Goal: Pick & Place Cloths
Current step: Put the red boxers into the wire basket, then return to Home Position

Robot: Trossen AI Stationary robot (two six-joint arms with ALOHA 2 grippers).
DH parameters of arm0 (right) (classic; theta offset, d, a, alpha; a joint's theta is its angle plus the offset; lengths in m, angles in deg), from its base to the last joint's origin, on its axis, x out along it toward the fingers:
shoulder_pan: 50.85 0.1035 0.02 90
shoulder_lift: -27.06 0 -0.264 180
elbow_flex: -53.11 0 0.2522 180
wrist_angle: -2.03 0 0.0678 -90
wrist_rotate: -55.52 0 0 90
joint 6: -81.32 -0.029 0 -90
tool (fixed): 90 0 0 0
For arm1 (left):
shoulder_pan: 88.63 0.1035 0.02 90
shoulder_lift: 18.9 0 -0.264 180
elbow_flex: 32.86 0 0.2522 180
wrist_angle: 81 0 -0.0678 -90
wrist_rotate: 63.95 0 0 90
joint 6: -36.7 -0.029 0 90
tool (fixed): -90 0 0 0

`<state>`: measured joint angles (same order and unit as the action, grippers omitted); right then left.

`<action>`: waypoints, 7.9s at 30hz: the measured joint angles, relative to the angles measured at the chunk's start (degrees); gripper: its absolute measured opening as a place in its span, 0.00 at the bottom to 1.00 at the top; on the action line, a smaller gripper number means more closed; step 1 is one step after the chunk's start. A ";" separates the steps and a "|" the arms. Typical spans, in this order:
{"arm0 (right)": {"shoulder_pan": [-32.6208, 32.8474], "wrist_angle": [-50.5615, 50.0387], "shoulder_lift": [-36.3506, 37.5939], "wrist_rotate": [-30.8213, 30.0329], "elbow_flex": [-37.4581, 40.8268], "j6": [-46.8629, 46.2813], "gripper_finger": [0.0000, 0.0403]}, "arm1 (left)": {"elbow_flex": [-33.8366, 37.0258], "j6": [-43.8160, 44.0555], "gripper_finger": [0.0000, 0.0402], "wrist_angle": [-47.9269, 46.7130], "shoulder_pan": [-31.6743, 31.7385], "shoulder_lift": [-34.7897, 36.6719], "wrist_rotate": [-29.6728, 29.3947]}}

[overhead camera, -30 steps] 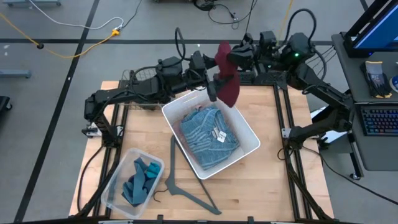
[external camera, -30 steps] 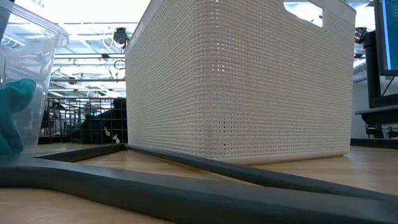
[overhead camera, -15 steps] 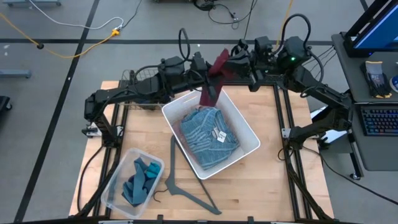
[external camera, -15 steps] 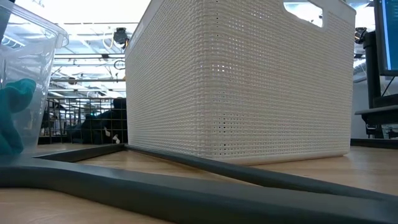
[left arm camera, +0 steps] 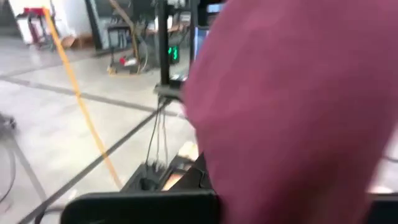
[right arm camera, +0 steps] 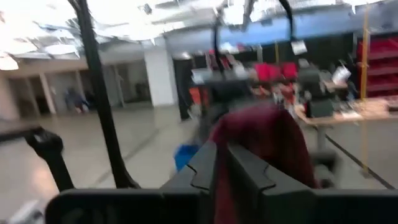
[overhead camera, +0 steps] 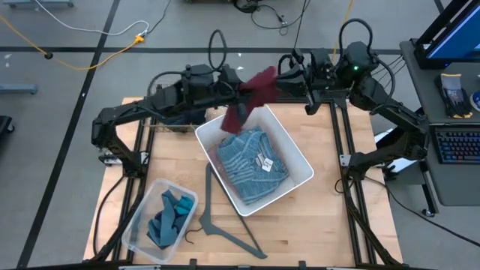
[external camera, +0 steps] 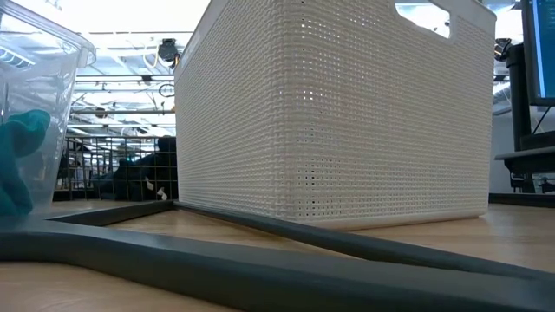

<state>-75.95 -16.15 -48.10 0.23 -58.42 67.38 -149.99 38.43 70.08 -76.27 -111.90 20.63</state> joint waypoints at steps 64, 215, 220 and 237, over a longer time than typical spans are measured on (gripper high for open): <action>-7.93 -42.60 11.90 -12.22 0.04 21.73 0.30 | 32.35 -4.29 0.00 -24.09 39.21 8.67 -26.19; -7.30 -27.49 47.64 -24.31 47.71 15.92 0.26 | 80.38 22.66 0.04 5.77 -10.44 74.12 1.96; -7.30 -27.60 47.63 -24.24 47.71 14.64 0.26 | 82.80 25.73 0.04 5.44 -11.03 74.36 2.44; -7.30 -27.54 47.63 -24.19 47.71 12.60 0.26 | 83.08 26.72 0.04 3.38 -11.50 74.29 6.90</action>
<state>-83.25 -43.69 -0.46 -23.96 -10.71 79.98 -66.91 65.15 73.46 -87.77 -37.62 27.52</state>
